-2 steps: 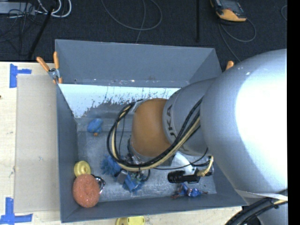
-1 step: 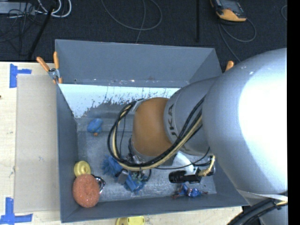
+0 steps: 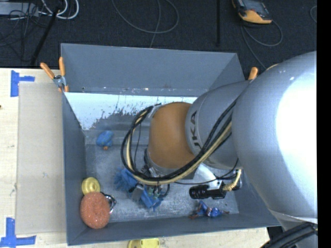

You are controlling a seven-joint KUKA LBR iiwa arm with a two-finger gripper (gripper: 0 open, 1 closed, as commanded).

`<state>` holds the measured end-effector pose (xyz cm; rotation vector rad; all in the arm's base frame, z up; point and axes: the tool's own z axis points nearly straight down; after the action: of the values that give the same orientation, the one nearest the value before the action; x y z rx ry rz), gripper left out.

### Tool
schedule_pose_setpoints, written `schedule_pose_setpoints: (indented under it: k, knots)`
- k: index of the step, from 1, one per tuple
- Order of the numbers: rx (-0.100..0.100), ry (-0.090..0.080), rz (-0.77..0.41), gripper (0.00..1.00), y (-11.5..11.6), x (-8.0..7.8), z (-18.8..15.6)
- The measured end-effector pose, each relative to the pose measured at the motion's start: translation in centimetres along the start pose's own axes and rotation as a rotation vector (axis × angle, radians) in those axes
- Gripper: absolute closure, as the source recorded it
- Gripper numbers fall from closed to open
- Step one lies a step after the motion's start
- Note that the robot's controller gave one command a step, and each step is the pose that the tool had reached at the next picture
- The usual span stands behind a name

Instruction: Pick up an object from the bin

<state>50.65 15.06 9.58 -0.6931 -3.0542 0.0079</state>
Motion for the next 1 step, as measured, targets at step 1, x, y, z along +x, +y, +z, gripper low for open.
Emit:
schedule_pose_setpoints:
  k: [1]
  knots:
    - [-0.002, -0.003, -0.001, 1.00, 0.02, -0.06, -2.05]
